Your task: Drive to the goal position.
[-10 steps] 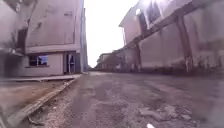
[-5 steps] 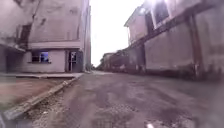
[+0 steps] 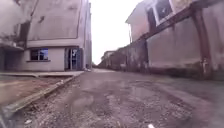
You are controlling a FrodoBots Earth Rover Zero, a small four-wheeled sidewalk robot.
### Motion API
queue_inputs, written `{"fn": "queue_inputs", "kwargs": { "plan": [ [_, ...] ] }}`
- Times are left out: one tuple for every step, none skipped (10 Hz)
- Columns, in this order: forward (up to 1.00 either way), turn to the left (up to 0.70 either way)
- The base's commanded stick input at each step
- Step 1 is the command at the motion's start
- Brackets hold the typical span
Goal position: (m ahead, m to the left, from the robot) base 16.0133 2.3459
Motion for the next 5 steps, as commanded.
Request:
{"fn": "queue_inputs", "kwargs": {
  "plan": [
    [0.7, 0.0],
    [0.7, 0.0],
    [0.7, 0.0],
    [0.7, 0.0],
    [0.7, 0.0]
  ]
}}
